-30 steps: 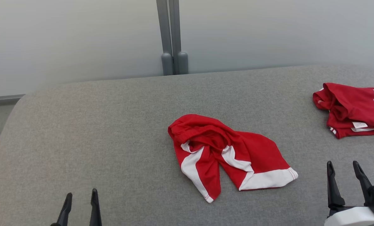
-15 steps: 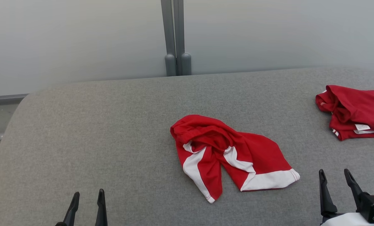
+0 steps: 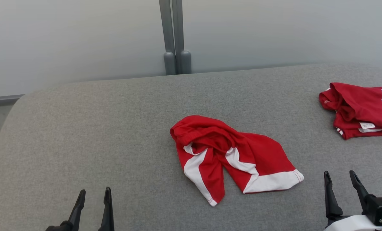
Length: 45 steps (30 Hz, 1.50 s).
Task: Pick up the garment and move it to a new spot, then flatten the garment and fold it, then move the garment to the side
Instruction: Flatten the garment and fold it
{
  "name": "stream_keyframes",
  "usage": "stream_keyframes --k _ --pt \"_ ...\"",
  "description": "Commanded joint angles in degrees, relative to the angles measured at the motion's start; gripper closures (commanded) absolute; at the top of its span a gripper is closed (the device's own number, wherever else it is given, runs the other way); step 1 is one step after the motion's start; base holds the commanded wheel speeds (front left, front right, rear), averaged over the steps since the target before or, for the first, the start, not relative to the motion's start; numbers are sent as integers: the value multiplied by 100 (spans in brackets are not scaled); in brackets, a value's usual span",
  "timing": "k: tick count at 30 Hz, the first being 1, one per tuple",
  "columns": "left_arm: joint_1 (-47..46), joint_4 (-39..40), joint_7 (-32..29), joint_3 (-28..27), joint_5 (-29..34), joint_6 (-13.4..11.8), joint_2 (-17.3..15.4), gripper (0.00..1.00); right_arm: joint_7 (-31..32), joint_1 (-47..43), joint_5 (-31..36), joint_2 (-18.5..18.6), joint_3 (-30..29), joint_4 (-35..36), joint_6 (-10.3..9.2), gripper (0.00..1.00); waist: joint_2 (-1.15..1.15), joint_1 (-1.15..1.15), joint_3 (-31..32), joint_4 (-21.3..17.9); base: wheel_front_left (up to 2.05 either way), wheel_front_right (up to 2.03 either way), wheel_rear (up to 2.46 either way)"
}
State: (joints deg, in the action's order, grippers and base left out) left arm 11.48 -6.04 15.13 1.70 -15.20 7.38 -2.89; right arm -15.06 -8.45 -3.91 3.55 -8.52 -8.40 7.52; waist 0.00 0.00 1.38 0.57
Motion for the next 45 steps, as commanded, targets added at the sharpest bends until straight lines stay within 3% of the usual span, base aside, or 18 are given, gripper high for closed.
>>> stream_keyframes --k 1,7,13,18,24,32,41,42,44,45 --pt "-114 33 -1 24 26 17 -3 0 -14 83 -38 35 13 11 -6 0 0 0 -23 -22 0 0 0" --pt "-390 236 -1 439 123 17 -3 0 -14 258 -78 166 131 134 -6 0 0 0 -155 -88 0 0 0" --pt "-1355 -198 -90 1850 227 17 -7 0 41 895 -182 504 675 -708 -6 0 0 0 -746 -162 0 0 0" --pt "-2479 -849 -565 3015 -205 16 -18 0 498 1635 -339 694 1258 -1590 -6 0 0 0 -1214 -220 0 0 0" --pt "-3353 -1500 -947 3897 -746 -181 -15 0 679 1998 -700 865 1843 -2057 -7 0 0 0 -1455 -345 0 0 0" --pt "-4170 -2095 -1039 4523 -1210 -596 -15 0 563 2171 -908 1000 2213 -2232 -8 0 0 0 -1666 -534 0 0 0" --pt "-4780 -2558 -1006 5048 -1611 -796 -17 0 468 2351 -1047 995 2459 -2337 -10 0 0 0 -1829 -647 0 0 0" --pt "-4928 -2836 -986 5214 -1821 -888 -16 31 432 2408 -1111 975 2575 -2396 -10 0 0 0 -1860 -673 0 0 0" --pt "-4955 -2952 -951 5280 -1908 -914 -16 56 414 2425 -1156 967 2647 -2418 -9 0 0 0 -1865 -673 0 0 0" --pt "-4973 -2996 -940 5307 -1928 -924 -14 62 414 2427 -1181 970 2706 -2422 -8 0 0 0 -1866 -670 0 0 0"
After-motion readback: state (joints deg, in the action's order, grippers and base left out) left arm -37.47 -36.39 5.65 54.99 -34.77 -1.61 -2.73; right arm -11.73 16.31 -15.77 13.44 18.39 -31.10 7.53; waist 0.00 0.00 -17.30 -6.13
